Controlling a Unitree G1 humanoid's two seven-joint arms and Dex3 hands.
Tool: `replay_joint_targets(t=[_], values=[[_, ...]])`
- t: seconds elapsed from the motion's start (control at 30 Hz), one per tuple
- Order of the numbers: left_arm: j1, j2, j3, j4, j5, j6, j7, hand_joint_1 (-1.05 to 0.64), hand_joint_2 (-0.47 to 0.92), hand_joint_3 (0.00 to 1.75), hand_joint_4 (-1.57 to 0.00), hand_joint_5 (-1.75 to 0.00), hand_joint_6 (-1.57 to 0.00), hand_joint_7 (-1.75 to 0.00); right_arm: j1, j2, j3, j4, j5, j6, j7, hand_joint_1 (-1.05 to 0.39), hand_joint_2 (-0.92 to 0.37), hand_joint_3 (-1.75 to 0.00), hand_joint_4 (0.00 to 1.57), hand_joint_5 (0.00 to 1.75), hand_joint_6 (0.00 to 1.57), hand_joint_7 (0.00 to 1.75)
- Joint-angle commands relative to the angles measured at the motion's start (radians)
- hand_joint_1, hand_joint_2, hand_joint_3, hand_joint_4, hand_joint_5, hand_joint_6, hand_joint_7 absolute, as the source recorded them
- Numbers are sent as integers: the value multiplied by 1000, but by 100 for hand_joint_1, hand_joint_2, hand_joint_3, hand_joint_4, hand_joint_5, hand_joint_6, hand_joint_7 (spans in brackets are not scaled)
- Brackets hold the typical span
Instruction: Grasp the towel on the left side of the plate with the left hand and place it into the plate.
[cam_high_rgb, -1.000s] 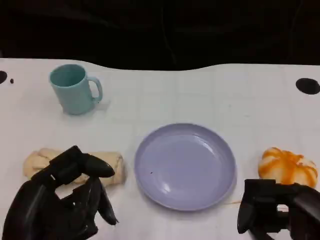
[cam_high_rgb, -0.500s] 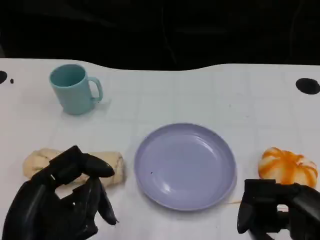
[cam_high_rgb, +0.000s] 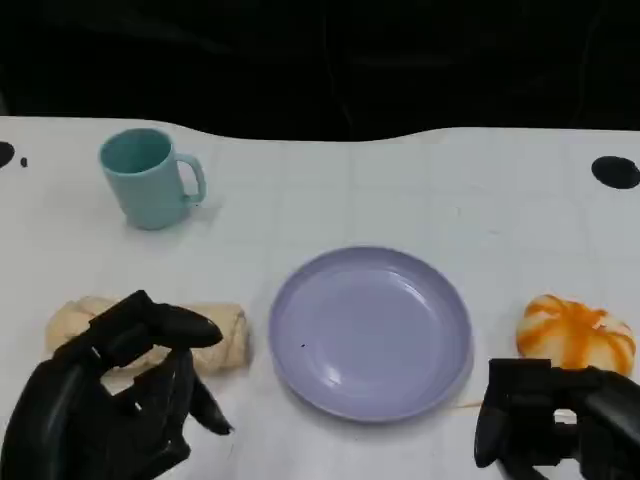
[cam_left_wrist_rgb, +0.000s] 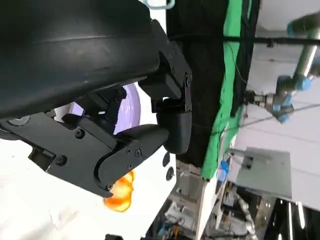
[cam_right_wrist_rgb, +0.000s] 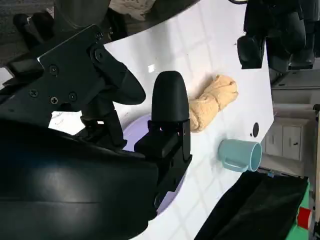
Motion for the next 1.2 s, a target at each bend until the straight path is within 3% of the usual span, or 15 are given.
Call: replay_joint_targets(t=[0.03, 0.2, 0.33, 0.5, 0.7, 0.93, 1.2], values=[[-16, 66, -4, -7, 116, -46, -11, -25, 66, 77, -69, -108, -81, -57, 0, -10, 2, -6, -2, 2, -4, -8, -50, -124, 72, 173, 65, 148], [-42, 196, -26, -4, 314, -87, -51, -31, 90, 31, -58, -78, -72, -17, -2, -9, 2, -23, 10, 30, -8, -8, -50, -124, 72, 174, 64, 149], [-88, 312, -21, -9, 414, -78, -113, -38, 92, 27, -40, -61, -53, -3, 0, -9, -2, -18, 8, 20, -4, -8, -50, -123, 72, 174, 64, 148], [-162, 432, -48, 4, 594, -54, -147, -49, 92, 19, -27, -45, -39, 0, -2, -13, -3, -26, 6, 29, -6, -7, -50, -123, 73, 174, 65, 148], [-275, 556, -184, 61, 930, -13, -184, -55, 92, 11, -20, -37, -29, 0, 3, -13, -4, -28, 6, 32, -6, -6, -50, -124, 72, 174, 65, 148], [-407, 571, -338, 199, 1209, 20, -268, -56, 92, 4, -20, -26, -26, 0, 11, -11, -1, -42, 5, 39, -13, -6, -50, -124, 72, 173, 65, 147], [-546, 506, -454, 439, 1368, -3, -290, -57, 89, 0, -29, -17, -29, -1, 20, -16, -2, -65, 5, 54, -18, -9, -50, -122, 73, 172, 66, 146]])
